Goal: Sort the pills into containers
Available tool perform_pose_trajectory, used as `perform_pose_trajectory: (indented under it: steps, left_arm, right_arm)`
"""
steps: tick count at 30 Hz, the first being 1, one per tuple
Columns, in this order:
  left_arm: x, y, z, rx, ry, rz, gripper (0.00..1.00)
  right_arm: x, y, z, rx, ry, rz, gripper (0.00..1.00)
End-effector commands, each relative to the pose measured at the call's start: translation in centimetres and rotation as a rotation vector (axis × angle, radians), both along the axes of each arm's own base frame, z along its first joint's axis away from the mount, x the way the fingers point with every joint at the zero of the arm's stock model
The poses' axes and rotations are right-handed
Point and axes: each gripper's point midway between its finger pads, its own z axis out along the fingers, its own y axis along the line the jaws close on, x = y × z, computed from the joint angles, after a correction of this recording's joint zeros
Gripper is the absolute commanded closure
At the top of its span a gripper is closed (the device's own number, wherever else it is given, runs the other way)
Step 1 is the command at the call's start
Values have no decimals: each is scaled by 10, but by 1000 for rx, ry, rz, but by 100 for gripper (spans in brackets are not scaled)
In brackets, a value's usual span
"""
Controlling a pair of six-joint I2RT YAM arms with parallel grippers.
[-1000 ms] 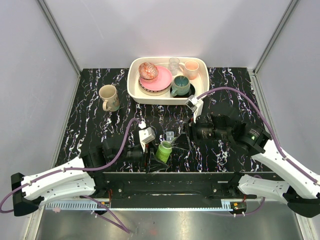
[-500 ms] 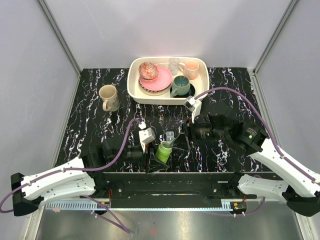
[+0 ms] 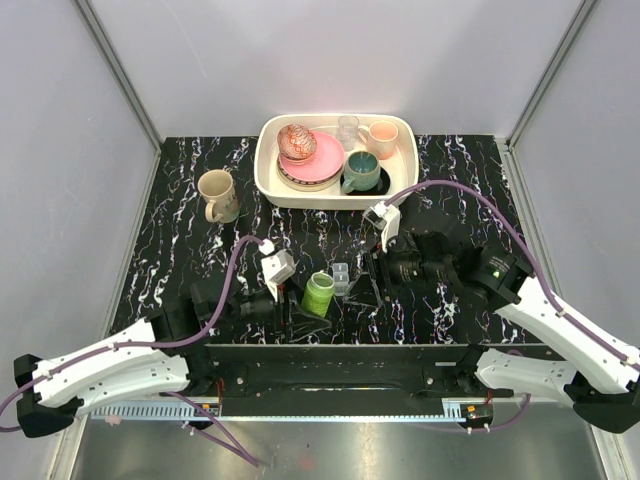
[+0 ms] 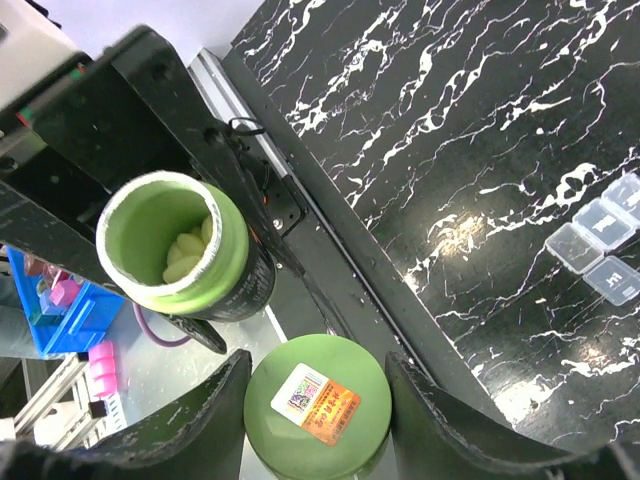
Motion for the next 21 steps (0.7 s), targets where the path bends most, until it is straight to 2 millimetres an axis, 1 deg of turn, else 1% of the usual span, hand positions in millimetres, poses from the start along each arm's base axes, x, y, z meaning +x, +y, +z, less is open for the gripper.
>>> perform_pose_trajectory:
  steps: [1,4,5,7,8,9,10,11,12,15,16,19,21]
  left_arm:
    - [7,0,50,-145,-78,36,100]
    - [6,-1,48,-137,-73,27,100]
    - [6,-2,44,-118,-69,26,100]
    - [9,-2,41,-97,-65,37,100]
    - [11,-4,32,-60,-60,40,100]
    - [12,-4,32,-48,-62,45,100]
    - [14,-4,30,-32,-63,50,100]
    - [15,-4,24,0,-63,48,100]
    - [16,-4,25,5,-68,49,100]
    - [17,-4,23,26,-77,50,100]
    - [18,-3,22,31,-79,54,100]
    - [18,-3,21,33,-82,57,100]
    - [18,-3,20,36,-79,55,100]
  right_arm:
    - [-9,0,1,9,16,39,100]
    - [-7,-1,4,14,5,21,100]
    - [-3,-2,6,14,-8,-1,100]
    - [2,-3,15,28,-19,-35,100]
    - [6,-4,18,28,-27,-61,100]
    - [7,-3,25,44,-25,-77,100]
    - [10,-3,28,46,-25,-90,100]
    - [11,-1,30,48,-19,-95,100]
    - [11,-1,35,57,-15,-100,100]
    - [15,1,37,48,4,-129,100]
    - [20,0,37,42,-1,-159,100]
    - [25,-4,41,45,-8,-202,100]
    - [24,-4,44,51,-11,-200,100]
